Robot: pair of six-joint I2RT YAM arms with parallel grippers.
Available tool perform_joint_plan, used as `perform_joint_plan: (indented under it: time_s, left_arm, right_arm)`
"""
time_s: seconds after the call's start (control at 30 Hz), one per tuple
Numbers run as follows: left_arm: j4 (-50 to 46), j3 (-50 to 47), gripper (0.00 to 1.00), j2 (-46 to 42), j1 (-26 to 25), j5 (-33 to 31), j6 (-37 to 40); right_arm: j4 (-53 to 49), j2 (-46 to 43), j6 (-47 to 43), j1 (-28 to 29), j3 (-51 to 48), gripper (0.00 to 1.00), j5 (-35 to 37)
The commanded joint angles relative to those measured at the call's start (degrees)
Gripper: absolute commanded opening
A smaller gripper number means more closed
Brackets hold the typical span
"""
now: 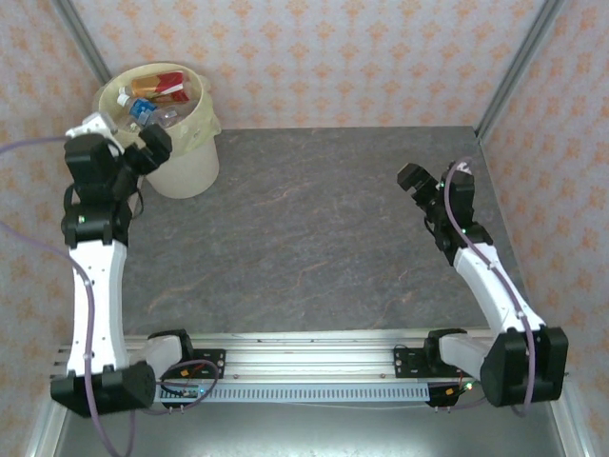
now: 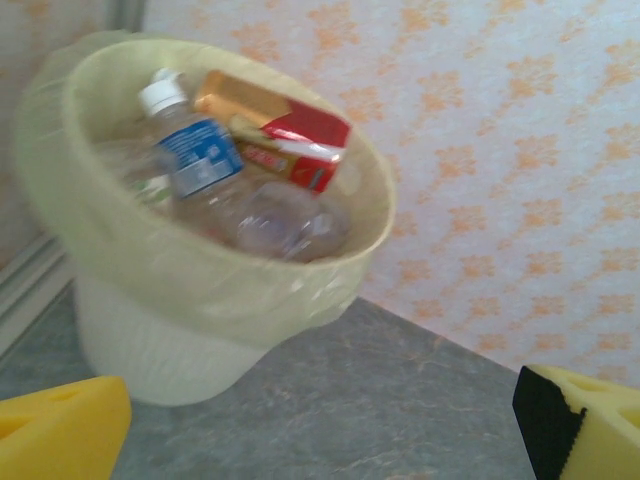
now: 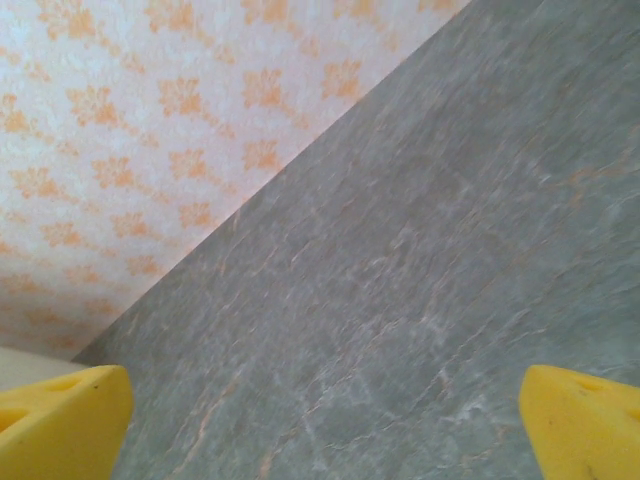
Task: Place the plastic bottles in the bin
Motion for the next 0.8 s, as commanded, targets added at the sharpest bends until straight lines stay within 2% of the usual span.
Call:
perform_joint_plan:
  time_s: [0.0, 0.13, 0.3, 0.37, 0.47, 0.6, 0.77]
  left_arm:
    - [0.02, -7.62, 1.00, -5.58, -0.23, -9.87, -0.42]
    - [4.27, -20.37, 1.00, -10.54, -0.24, -14.60, -0.75]
    - [14.97, -33.64, 1.00, -9.57, -0.23, -18.74, -1.14]
    - [22.71, -39.15, 1.00, -6.98, -0.27, -17.39, -0.45]
    - [29.50, -42.68, 1.00, -1.03, -0.78, -15.46, 1.46]
    - [36.42, -44.19, 1.00, 6.27, -3.65, -19.40, 7.17]
    - [46.59, -44.74, 1.00, 15.98, -4.92, -19.31, 11.42]
  right_arm:
    - [-2.38, -4.13, -3.83, 0.30, -2.84, 0.99, 11.32]
    - [-2.31, -7.57, -8.96, 0.21, -6.80, 0.99, 22.30]
    - [2.10, -7.58, -15.52, -0.79, -13.02, 0.99, 32.81]
    - [7.80, -6.83, -18.89, -1.49, -16.62, 0.99, 32.42]
    - [16.65, -4.02, -22.92, -2.64, -20.57, 0.99, 27.47]
    - [25.71, 2.94, -24.97, -3.04, -22.59, 0.99, 23.05]
    - [35.75, 10.63, -28.40, -3.03, -23.58, 0.99, 18.37]
